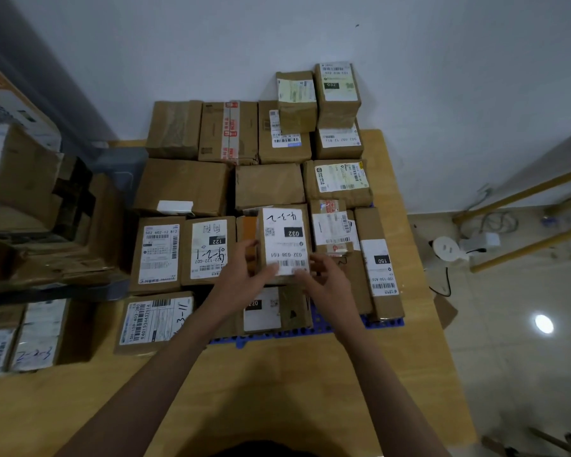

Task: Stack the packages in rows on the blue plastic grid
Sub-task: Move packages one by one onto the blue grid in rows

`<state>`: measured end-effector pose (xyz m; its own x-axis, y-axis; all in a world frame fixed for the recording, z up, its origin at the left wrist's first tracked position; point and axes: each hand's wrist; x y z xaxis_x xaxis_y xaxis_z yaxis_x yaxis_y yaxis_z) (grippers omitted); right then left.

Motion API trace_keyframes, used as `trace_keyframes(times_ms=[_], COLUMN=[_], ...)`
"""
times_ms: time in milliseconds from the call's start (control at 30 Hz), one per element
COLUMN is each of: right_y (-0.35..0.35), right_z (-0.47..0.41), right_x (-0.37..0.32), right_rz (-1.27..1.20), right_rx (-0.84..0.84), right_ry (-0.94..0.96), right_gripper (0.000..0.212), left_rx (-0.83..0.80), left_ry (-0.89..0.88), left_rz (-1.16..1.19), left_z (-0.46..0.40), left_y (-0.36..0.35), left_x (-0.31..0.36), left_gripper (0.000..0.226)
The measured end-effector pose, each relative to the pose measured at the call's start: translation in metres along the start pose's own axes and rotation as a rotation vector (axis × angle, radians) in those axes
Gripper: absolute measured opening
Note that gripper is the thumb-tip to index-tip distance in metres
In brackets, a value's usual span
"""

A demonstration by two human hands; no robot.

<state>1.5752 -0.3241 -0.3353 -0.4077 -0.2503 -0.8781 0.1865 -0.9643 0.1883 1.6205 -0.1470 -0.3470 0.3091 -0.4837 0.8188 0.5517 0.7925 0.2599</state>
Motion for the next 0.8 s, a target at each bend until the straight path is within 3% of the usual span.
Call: trace_keyframes(times_ms=[367,567,700,800], right_y=[0.033,0.032,0.029,0.027], right_z=[-0.075,-0.082,-0.074,-0.059], right_x=[-0.014,-0.003,-0.002,0.002], right_rz=[0.155,0.181,0.142,0.14], right_rx=[0.121,0.148,0.163,0.17], right_ry=[-0.029,-0.059,-0.104,-0.126], right_gripper=[0.038,0.04,0.048,0.047], left_rx=[-0.086,-0.088,-0.094,-0.098], left_ry=[0.062,-0.002,-0.087,-0.013], left_rz=[-0.156,-0.176,-0.088,-0.103], left_z=[-0.076,-0.078,-0.068,-0.053], left_y=[0.011,0.005,0.008,0.015], left_x=[0.03,0.02,0.013,0.005], left_gripper=[0.079,0.082,0.065,0.079])
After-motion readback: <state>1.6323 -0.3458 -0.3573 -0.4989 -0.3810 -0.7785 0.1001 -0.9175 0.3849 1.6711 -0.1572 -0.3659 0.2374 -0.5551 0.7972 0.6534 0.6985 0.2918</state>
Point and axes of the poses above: each hand's wrist, its own z-axis away from the middle knuckle, its own y-axis out of the back of the hand, x = y × z, and after that the axes turned 15 degrees about -x, right-handed
